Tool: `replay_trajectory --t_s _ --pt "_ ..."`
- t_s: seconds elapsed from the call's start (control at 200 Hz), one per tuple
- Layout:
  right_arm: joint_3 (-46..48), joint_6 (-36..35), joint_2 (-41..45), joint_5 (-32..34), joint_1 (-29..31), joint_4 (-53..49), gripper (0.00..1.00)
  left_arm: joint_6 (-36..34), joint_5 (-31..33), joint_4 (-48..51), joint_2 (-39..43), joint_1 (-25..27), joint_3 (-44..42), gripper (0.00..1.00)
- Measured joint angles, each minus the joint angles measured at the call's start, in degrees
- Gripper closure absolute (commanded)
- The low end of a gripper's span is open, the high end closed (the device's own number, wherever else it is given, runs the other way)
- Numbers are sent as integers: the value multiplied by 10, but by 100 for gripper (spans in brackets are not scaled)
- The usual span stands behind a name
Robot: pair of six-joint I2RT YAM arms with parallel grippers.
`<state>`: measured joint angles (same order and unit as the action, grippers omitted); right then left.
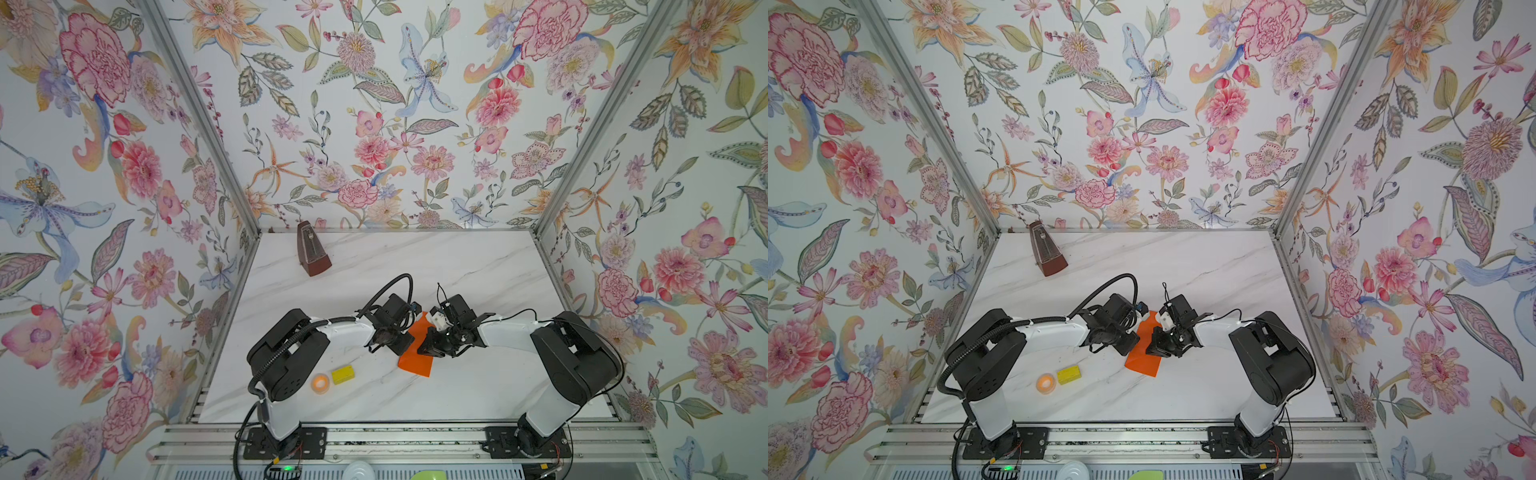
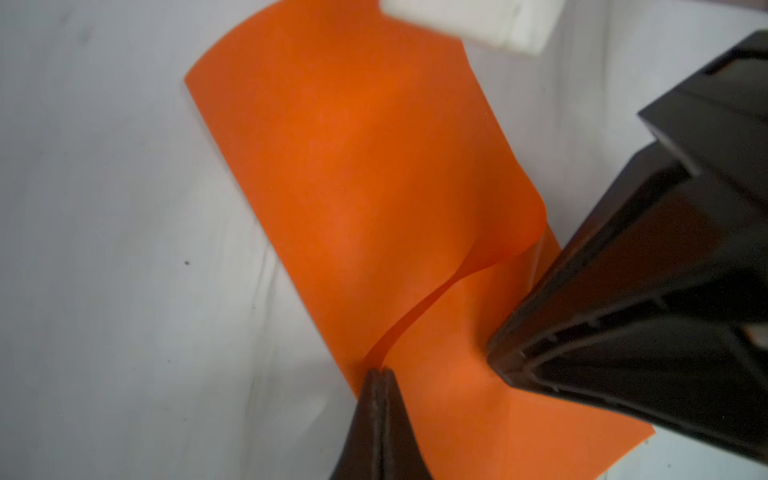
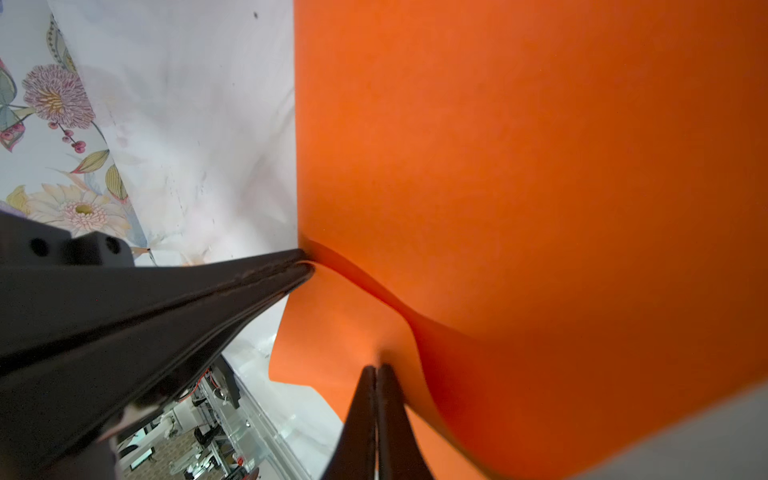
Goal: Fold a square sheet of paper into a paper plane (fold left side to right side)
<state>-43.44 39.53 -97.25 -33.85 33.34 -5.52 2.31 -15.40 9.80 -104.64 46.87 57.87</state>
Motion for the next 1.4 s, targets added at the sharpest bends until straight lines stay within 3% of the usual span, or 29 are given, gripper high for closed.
replay_trajectory --t_s 0.145,0.285,0.535,0.736,0.911,1.141,1.401 --pt "0 -4 -1 -1 0 0 94 -2 3 3 0 0 2 100" --pt "11 4 1 -3 12 18 95 -1 13 7 0 0 4 85" --pt "50 116 9 8 64 109 97 21 57 46 45 -8 5 76" --pt "63 207 10 46 105 163 99 95 64 68 126 -7 0 83" --pt "65 245 8 64 118 183 99 171 35 45 173 10 -61 88" --pt "65 257 7 73 123 189 99 240 18 19 169 37 -110 93" --pt "65 259 7 75 124 189 99 263 23 0 120 38 -114 99"
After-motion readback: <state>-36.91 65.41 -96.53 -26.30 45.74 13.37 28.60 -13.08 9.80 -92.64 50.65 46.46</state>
